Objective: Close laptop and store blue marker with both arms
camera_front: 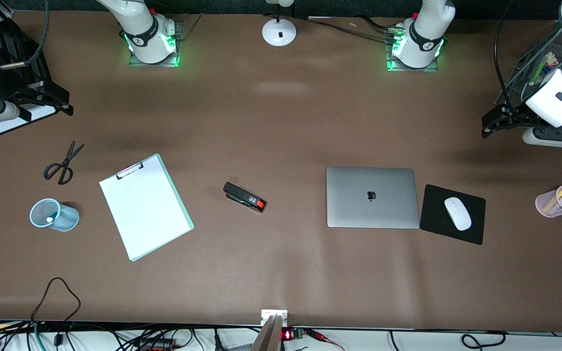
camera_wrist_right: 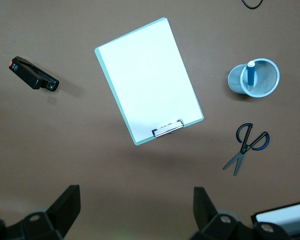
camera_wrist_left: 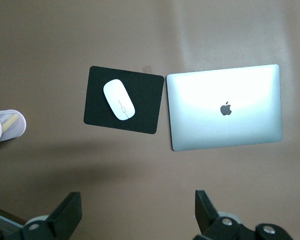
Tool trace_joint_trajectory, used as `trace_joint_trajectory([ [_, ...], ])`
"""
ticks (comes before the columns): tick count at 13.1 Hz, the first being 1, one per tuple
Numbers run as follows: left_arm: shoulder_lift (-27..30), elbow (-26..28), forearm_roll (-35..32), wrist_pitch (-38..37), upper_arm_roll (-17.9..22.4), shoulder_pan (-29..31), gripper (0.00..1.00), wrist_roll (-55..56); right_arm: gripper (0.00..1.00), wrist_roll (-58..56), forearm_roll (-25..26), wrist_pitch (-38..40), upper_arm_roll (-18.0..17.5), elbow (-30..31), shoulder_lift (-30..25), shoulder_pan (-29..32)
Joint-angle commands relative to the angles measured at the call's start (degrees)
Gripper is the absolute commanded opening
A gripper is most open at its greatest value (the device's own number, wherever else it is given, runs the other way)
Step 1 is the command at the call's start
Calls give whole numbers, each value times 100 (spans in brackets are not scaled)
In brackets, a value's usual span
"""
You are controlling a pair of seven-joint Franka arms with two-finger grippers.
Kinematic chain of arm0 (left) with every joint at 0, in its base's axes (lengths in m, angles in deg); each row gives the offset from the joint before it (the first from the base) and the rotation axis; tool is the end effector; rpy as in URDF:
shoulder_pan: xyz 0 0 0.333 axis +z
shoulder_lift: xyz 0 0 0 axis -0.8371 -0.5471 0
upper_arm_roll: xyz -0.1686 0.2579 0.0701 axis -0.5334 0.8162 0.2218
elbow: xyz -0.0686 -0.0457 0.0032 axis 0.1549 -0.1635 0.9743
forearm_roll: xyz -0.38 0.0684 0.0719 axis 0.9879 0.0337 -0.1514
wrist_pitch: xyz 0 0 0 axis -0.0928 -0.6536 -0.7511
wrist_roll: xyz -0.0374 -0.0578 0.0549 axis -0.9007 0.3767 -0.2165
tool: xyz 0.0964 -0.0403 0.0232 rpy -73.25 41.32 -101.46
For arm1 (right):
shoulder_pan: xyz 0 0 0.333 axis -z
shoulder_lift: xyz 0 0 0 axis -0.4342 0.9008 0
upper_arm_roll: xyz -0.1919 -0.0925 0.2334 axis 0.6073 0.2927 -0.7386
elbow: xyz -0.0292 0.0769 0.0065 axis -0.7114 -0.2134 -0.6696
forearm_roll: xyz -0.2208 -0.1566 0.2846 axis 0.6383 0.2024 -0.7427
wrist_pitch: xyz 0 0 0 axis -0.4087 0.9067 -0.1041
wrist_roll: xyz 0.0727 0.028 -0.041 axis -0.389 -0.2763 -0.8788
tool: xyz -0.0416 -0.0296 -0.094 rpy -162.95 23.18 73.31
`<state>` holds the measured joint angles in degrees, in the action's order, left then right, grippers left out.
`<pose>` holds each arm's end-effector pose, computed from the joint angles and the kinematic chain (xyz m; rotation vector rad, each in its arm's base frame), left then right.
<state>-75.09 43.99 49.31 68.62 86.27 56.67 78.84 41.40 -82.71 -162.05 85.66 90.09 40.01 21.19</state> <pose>0.5536 -0.0142 0.5636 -3.1207 0.1411 -0.0361 0.5434 0.0243 0.6052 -3.0922 -0.2075 0.0181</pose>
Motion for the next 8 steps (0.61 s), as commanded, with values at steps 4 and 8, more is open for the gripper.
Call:
trace_joint_trajectory([
  [4, 19, -88, 24, -127, 28, -36, 100, -99, 100, 25, -23, 25, -7, -47, -8, 130],
  [8, 19, -88, 24, -127, 19, -36, 100, -99, 100, 25, -14, 25, -7, -47, 9, 156],
])
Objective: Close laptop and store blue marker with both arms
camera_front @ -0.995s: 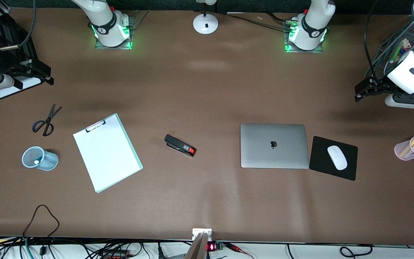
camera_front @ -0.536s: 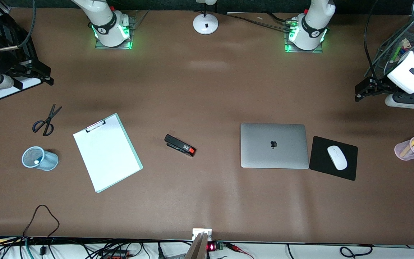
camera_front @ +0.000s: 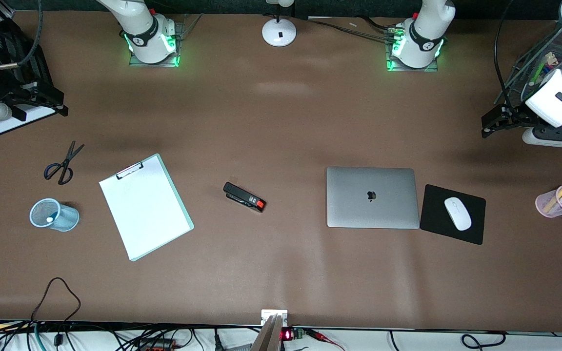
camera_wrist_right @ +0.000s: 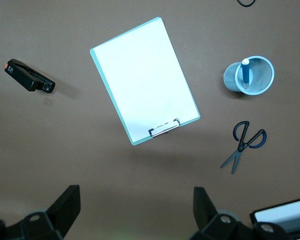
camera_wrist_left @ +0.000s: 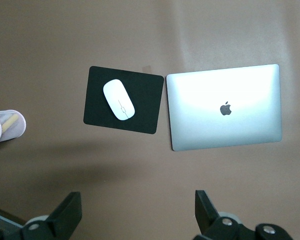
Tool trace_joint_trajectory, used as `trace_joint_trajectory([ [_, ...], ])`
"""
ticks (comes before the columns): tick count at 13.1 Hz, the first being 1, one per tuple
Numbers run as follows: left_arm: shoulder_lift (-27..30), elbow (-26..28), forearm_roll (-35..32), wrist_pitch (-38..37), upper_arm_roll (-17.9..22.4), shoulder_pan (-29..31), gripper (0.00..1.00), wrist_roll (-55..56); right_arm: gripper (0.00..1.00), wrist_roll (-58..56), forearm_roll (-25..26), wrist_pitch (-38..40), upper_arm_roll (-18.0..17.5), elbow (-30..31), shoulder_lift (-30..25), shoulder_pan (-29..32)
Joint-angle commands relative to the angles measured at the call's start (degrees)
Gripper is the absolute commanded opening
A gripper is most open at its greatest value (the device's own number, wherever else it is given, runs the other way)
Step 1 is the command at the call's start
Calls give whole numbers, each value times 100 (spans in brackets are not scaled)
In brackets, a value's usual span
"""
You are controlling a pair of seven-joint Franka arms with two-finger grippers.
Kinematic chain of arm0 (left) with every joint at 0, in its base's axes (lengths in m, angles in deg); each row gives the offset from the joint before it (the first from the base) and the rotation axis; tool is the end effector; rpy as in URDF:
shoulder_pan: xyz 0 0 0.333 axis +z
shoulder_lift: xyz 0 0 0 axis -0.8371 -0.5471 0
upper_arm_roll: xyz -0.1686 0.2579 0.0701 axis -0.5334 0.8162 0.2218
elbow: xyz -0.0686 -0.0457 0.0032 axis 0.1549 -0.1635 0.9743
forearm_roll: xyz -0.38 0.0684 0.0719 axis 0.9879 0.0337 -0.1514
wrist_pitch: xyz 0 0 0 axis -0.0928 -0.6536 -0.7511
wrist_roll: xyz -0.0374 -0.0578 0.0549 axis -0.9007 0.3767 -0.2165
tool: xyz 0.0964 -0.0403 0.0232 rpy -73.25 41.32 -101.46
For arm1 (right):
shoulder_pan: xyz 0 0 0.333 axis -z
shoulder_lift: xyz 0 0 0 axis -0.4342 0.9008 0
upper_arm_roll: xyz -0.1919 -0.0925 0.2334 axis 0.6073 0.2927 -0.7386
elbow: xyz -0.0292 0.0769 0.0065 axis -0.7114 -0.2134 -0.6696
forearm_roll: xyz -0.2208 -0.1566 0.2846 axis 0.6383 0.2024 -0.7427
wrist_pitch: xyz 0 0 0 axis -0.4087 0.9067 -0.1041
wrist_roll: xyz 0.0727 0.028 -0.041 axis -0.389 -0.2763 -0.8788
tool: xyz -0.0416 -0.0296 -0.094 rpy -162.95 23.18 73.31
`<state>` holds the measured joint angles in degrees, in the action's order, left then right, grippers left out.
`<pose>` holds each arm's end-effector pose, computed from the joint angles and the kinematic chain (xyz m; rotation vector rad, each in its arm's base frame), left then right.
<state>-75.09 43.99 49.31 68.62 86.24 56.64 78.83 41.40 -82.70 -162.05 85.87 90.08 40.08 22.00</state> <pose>0.5536 -0.0147 0.5636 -3.1206 0.1430 -0.0361 0.5441 0.0146 0.6046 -3.0939 -0.1800 0.0192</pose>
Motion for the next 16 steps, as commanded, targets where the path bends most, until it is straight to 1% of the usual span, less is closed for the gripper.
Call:
trace_joint_trajectory([
  [1, 19, -88, 24, -127, -4, -24, 100, -97, 100, 25, -24, 16, -28, -46, 2, 83],
  [6, 19, -88, 24, -135, -22, -24, 100, -97, 100, 7, -15, 34, -28, -37, -15, 215],
  [16, 19, -97, 16, -188, -66, -24, 100, -88, 100, 25, -15, 69, -28, -37, -24, 215],
])
